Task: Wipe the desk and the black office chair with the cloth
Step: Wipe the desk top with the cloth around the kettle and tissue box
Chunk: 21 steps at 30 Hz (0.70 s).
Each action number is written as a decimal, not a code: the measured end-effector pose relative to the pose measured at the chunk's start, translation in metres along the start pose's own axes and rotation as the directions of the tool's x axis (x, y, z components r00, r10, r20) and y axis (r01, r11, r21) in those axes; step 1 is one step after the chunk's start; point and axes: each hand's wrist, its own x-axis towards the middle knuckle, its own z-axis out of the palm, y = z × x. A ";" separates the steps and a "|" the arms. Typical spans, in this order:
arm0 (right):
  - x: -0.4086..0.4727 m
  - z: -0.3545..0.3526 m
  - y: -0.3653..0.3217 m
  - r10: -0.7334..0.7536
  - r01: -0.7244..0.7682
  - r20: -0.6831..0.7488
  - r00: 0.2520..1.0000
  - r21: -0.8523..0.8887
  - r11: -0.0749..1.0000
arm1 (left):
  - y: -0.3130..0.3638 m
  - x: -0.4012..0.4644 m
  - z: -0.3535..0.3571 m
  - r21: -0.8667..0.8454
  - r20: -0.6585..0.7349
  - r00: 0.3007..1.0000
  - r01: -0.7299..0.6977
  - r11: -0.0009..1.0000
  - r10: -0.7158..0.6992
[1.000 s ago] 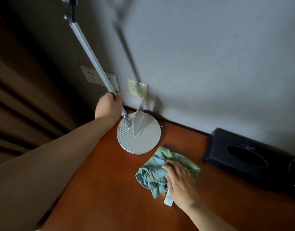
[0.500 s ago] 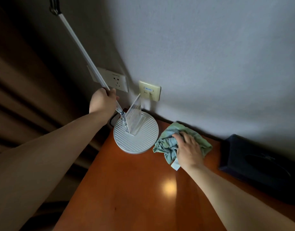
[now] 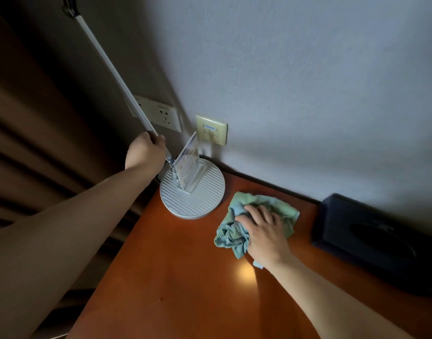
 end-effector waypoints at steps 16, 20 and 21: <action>-0.023 0.005 0.009 -0.132 0.131 0.020 0.991 0.050 0.990 | -0.050 -0.131 0.084 0.220 0.440 0.887 0.042 0.975 -0.138; 0.015 -0.008 0.014 -0.078 0.073 0.090 0.993 0.054 0.996 | -0.024 -0.145 0.122 0.170 0.551 0.822 -0.279 0.945 0.143; 0.025 -0.011 0.014 -0.055 0.048 0.110 0.992 0.062 0.997 | -0.018 -0.144 0.129 0.182 0.564 0.803 -0.349 0.919 0.193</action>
